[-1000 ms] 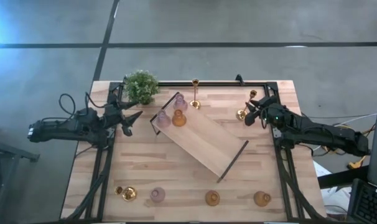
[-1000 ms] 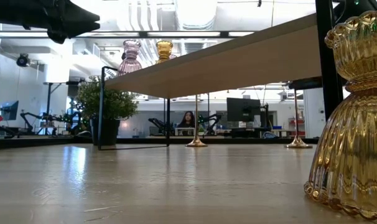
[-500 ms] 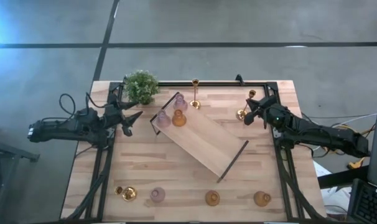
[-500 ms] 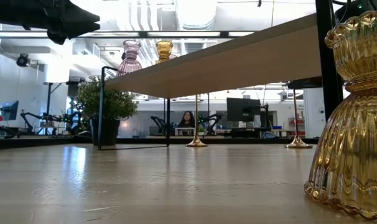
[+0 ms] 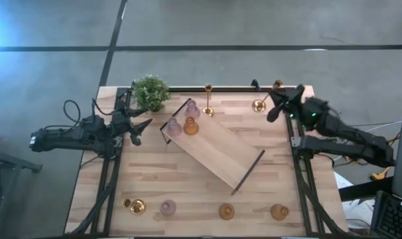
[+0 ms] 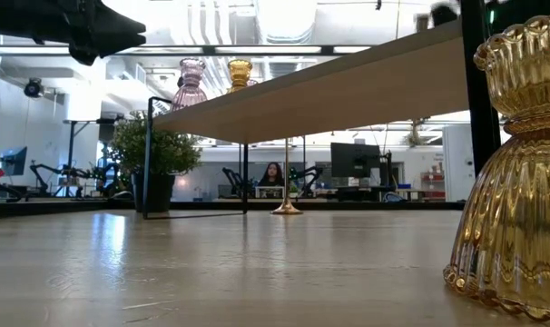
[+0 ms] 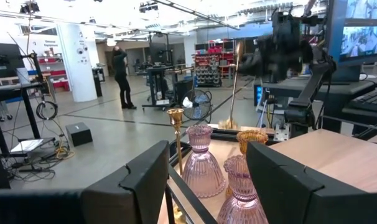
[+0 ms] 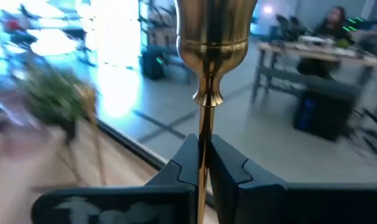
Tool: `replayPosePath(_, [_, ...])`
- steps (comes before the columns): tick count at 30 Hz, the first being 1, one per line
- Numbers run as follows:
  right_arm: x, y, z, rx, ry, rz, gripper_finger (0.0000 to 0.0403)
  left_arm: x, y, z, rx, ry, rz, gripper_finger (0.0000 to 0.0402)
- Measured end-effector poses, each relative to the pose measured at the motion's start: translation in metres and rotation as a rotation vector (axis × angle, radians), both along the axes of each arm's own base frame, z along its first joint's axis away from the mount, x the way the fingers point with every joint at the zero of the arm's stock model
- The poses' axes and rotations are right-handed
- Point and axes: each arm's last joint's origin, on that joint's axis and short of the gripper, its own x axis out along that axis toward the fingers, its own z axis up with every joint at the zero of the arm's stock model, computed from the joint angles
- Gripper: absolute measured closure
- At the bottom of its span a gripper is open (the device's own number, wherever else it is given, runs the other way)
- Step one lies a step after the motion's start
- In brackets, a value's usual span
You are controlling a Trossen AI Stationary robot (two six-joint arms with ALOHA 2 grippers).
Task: Pick & Place candle stick holders
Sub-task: Put the top right gold candle holder on the shelf
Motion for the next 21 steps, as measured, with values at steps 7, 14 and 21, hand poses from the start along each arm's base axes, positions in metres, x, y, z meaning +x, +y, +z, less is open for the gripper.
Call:
replayPosePath(7, [0.012,0.001,0.076,0.043,0.042,0.200,0.0394,0.000,0.000,0.000,-0.004,-0.002,0.000,0.0181])
replayPosePath(14, [0.066,-0.004,0.105,0.136,0.150,0.472,0.0394,0.000,0.000,0.000,-0.009,-0.004,-0.001,0.0183])
replayPosePath(21, [0.112,0.010,0.113,0.086,0.225,0.635,0.0393,0.000,0.000,-0.002,-0.010,0.014,-0.001,0.0183])
